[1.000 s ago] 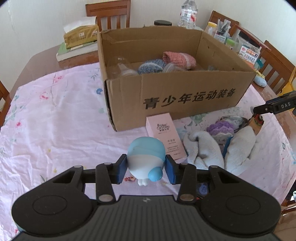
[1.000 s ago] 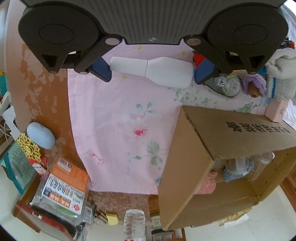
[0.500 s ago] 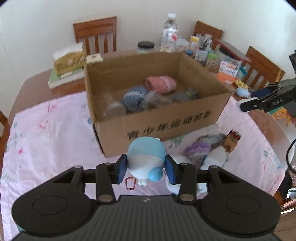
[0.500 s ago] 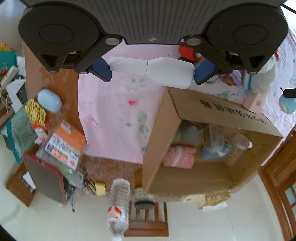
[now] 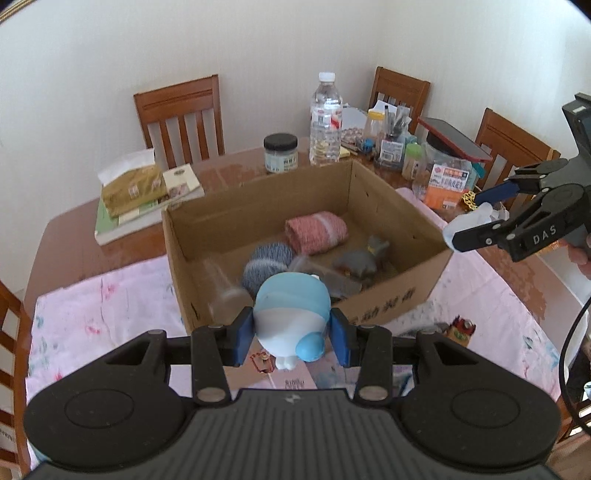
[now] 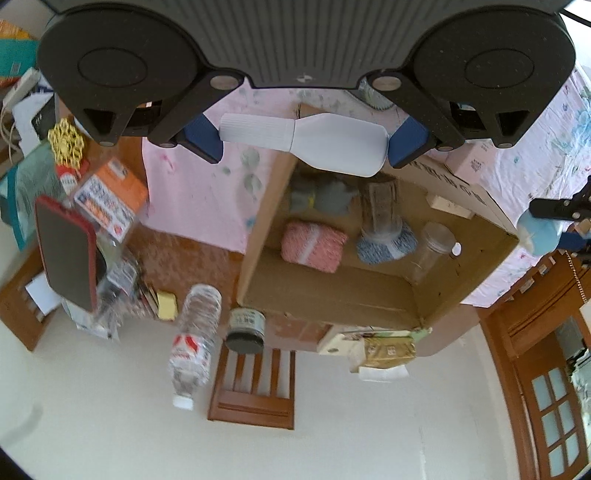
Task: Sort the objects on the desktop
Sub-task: 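Lift the toy figure with the left tool while the right tool carries the white bottle toward the box, then open the left tool over the box while the right tool releases the white bottle into it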
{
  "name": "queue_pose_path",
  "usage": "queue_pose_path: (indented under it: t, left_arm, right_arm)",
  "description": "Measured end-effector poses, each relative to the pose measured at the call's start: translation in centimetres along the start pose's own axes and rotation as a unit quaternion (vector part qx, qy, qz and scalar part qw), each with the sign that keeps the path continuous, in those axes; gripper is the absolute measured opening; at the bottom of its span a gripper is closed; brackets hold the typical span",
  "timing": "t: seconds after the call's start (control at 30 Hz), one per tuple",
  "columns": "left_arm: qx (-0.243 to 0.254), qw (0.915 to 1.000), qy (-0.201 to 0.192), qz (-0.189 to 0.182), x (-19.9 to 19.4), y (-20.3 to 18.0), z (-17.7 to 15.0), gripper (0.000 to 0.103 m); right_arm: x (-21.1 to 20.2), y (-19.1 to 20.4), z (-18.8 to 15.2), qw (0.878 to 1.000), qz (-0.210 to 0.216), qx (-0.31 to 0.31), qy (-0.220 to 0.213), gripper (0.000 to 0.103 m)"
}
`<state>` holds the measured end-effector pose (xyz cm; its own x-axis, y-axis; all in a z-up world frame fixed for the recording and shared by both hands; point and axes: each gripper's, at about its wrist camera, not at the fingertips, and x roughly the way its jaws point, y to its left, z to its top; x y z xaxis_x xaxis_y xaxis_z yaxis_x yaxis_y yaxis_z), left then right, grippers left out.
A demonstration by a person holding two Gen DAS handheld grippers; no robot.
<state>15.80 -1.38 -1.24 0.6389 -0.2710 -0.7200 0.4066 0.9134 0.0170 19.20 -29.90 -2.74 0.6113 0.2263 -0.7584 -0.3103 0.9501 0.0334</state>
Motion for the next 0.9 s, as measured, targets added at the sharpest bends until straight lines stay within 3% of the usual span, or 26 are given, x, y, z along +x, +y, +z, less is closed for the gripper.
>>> queue_pose_path:
  t: [0.43, 0.8, 0.9]
  left_arm:
    - [-0.001, 0.9998, -0.019, 0.002, 1.9, 0.6, 3.0, 0.042]
    - [0.011, 0.9998, -0.019, -0.003, 4.3, 0.4, 4.0, 0.043]
    - [0.011, 0.9998, -0.016, 0.007, 5.0, 0.3, 4.1, 0.047]
  right_arm:
    - [1.1, 1.7, 3.5, 0.999, 0.017, -0.017, -0.026, 0.098]
    - [2.1, 2.8, 4.1, 0.999, 0.017, -0.023, -0.022, 0.098]
    - [2.6, 2.9, 4.2, 0.999, 0.021, -0.019, -0.02, 0.098]
